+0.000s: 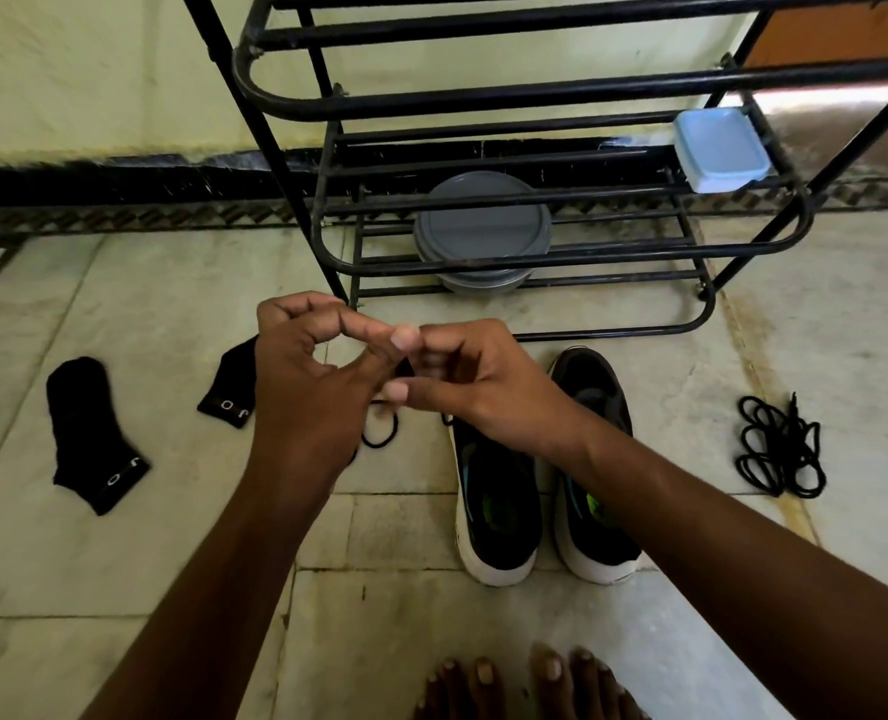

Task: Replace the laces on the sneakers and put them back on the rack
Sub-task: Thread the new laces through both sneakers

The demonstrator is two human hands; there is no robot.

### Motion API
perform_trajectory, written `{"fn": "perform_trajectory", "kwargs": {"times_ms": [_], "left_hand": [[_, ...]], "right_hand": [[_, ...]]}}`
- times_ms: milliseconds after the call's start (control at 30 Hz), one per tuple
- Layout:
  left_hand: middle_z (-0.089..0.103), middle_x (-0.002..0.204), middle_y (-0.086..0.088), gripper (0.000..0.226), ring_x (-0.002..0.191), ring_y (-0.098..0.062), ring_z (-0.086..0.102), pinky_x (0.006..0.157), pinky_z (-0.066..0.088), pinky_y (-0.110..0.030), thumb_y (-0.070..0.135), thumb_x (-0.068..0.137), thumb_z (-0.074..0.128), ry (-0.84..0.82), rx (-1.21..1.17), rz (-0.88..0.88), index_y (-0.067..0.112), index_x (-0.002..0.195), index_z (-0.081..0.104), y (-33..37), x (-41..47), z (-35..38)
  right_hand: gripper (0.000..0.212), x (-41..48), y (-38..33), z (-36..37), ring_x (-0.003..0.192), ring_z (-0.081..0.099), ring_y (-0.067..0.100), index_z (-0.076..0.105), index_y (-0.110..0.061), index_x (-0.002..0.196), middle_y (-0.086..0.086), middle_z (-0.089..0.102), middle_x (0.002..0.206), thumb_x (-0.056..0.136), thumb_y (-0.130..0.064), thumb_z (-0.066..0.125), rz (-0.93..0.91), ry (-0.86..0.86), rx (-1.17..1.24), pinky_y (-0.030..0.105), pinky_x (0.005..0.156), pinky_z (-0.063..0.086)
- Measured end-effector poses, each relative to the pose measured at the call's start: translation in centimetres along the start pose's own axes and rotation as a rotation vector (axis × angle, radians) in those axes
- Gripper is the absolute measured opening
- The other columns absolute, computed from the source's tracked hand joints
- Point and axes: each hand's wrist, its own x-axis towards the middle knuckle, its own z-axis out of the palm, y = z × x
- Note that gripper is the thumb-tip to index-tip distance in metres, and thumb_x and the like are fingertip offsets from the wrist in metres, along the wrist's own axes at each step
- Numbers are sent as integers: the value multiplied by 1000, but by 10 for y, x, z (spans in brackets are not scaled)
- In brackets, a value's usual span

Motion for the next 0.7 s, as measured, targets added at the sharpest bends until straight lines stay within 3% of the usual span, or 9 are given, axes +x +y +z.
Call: {"fn": "perform_trajectory", "kwargs": {"times_ms": [67, 133, 200, 267, 333, 367, 467, 567, 700], "left_hand": [[60, 121, -13, 15, 107, -4, 62, 83, 58, -27, 29, 82, 83, 13, -37, 35, 16, 86, 77, -4, 2, -2], [68, 113, -8, 14, 101, -13, 68, 88, 58, -42, 31, 88, 76, -3, -162, 23, 18, 90, 74, -12, 1, 1], [73, 111, -4, 27, 102, -21, 69, 89, 56, -48, 40, 102, 57, -77, -345, -56, 15, 106, 66, -18, -6, 14], [76, 111, -3, 49, 106, -21, 71, 91, 56, -39, 58, 105, 33, -233, -479, -169, 19, 121, 57, -24, -16, 32], [78, 103, 0, 55, 105, -7, 72, 91, 50, -15, 59, 98, 22, -469, -322, -185, 25, 125, 55, -33, -27, 45], [79, 97, -2, 56, 103, -6, 72, 92, 46, -12, 54, 99, 21, -607, -202, -174, 21, 124, 58, -39, -33, 48], [75, 75, -4, 45, 80, -14, 74, 85, 55, -31, 53, 103, 43, -893, 170, -110, 16, 105, 68, -56, -37, 46], [73, 73, 6, 21, 68, -4, 69, 69, 56, -34, 49, 98, 62, -1043, 569, 11, 28, 95, 65, -54, -31, 38], [78, 87, -2, 18, 81, -10, 74, 84, 60, -40, 29, 99, 67, -1406, 372, -140, 13, 108, 66, -18, -39, 50]], "right_hand": [[15, -2, 2, 6, 56, 58, 25, 70, 7, 106, 14, 69, 76, 98, -4, 64, -11, 91, 81, 34, 55, 50], [20, -6, 2, 11, 49, 40, 16, 68, 10, 102, 9, 53, 63, 103, -6, 57, -13, 185, 135, 26, 48, 33], [24, -7, -3, 12, 46, 35, 16, 66, 11, 98, 8, 46, 60, 105, -7, 53, -34, 254, 163, 25, 46, 29], [24, -8, -11, 4, 44, 36, 14, 65, 10, 95, 7, 47, 60, 105, -7, 52, -63, 328, 182, 23, 44, 30], [24, -7, -17, -14, 44, 37, 10, 67, 10, 97, 8, 50, 63, 105, -8, 53, -74, 422, 170, 21, 44, 31], [24, -7, -18, -25, 45, 38, 8, 69, 9, 97, 6, 52, 63, 104, -9, 54, -67, 467, 119, 22, 45, 31], [22, -9, -10, -62, 47, 42, 1, 77, -1, 94, -8, 55, 57, 101, -14, 61, 47, 581, -127, 17, 49, 34], [15, -18, 13, -96, 45, 49, -2, 79, -6, 94, -17, 57, 49, 96, -17, 69, 246, 605, -282, 13, 52, 37], [7, -26, 49, -127, 69, 68, -2, 83, -17, 86, -11, 75, 73, 88, -22, 78, 388, 582, -463, 28, 72, 55]]}}
